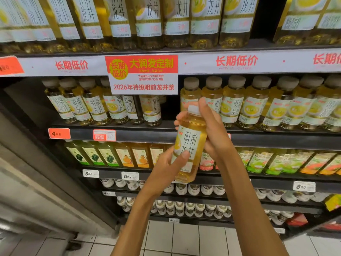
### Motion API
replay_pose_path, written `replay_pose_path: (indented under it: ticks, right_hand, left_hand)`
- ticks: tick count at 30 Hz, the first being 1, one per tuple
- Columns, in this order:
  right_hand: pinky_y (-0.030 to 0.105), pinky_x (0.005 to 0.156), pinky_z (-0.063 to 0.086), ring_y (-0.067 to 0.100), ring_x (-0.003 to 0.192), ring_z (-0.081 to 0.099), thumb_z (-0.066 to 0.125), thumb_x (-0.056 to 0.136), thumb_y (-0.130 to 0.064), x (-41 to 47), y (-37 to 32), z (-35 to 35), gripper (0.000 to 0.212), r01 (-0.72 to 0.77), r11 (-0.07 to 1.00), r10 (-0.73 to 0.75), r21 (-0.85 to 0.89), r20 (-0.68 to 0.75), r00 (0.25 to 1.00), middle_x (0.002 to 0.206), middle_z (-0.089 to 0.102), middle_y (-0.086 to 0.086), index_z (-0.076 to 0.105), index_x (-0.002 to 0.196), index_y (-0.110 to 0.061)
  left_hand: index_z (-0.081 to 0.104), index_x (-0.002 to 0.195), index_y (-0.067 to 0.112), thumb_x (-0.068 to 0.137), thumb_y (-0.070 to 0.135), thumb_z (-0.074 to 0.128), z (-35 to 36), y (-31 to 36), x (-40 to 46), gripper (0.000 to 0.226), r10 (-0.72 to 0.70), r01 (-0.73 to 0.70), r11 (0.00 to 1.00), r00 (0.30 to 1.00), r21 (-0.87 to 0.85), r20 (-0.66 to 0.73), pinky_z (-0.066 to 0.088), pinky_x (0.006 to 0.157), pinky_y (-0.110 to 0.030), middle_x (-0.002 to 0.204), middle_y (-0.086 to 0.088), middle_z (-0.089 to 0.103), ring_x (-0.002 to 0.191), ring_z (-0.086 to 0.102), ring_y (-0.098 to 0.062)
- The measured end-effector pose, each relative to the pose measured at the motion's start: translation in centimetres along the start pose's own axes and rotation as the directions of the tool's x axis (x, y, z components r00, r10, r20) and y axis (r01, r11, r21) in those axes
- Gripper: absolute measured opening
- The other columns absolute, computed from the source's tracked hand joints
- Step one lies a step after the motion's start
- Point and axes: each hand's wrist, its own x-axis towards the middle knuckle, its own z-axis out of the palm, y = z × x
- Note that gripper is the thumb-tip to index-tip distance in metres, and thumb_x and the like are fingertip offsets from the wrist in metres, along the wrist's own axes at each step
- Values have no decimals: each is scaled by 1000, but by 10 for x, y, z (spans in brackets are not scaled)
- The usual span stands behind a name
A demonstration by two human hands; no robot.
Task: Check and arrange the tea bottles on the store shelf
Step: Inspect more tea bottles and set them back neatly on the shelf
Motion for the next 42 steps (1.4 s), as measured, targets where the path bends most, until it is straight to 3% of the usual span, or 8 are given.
replay_pose_path:
  ticks: [6, 12, 15, 23, 29, 34, 37, 42]
  right_hand:
    - [34, 84, 55, 18, 88, 69, 48, 82, -58, -6, -2, -5, 58, -72, 972, 22, -223, -219, 975, 93, 73, 5, 64, 103, -7]
    - [34, 73, 57, 23, 83, 71, 46, 82, -51, -4, -2, -19, 50, -119, 955, 118, 273, 19, 993, 85, 72, 9, 60, 104, -8]
    - [34, 70, 56, 22, 73, 66, 47, 84, -48, -1, 1, -23, 40, -164, 887, 149, 432, 69, 986, 74, 64, 7, 58, 92, -11]
    - [36, 74, 57, 16, 71, 70, 46, 97, -43, 8, 6, -22, 34, -108, 987, 141, 118, -321, 937, 72, 72, 3, 64, 93, -15]
    - [36, 73, 59, 22, 84, 71, 54, 87, -37, 13, 10, -12, 38, -201, 920, 241, 337, -79, 967, 85, 70, 9, 59, 107, -5]
    - [33, 71, 58, 20, 78, 70, 57, 86, -37, 16, 21, -7, 26, -140, 983, 160, 119, -181, 970, 82, 68, 4, 62, 97, -14]
    - [30, 72, 58, 18, 85, 71, 56, 92, -35, 19, 25, 1, 14, -113, 992, 97, -57, -232, 968, 86, 72, -1, 63, 98, -24]
    - [35, 77, 59, 23, 88, 71, 58, 78, -40, 21, 25, 14, 38, -142, 987, 149, 76, -94, 984, 91, 73, 6, 63, 106, -14]
  left_hand:
    - [59, 116, 28, 88, 61, 40, 20, 4, -1, 48, -30, 28, 999, 995, -17, -99, 53, 77, -21, 104, 3, 72, 96, 68, -8]
    - [69, 111, 27, 83, 70, 36, 19, 7, -5, 60, -158, 185, 914, 982, -362, 105, 56, 65, -36, 95, -15, 72, 79, 69, -27]
    - [64, 120, 28, 85, 70, 35, 20, 6, -5, 62, -183, 232, 914, 968, -332, 173, 56, 79, -42, 105, -15, 71, 90, 69, -29]
    - [66, 101, 36, 80, 71, 39, 20, 8, 5, 48, -150, 146, 988, 986, -50, -71, 51, 63, -11, 95, 16, 73, 88, 69, 0]
    - [70, 108, 11, 93, 63, 35, 8, 10, 2, 64, -239, 342, 731, 939, -591, 249, 54, 58, -32, 84, -18, 68, 64, 66, -27]
    - [72, 100, 37, 82, 72, 27, -12, 10, 5, 60, -295, 296, 950, 955, -100, 26, 51, 92, -39, 101, 3, 74, 96, 70, -13]
    - [69, 104, 31, 74, 76, 34, -19, 10, 8, 64, -246, 246, 969, 969, -26, 2, 55, 76, -27, 96, 8, 75, 91, 70, -9]
    - [72, 103, 15, 88, 68, 38, -28, 10, 2, 65, -283, 358, 798, 933, -486, 221, 55, 61, -33, 85, -13, 70, 69, 68, -25]
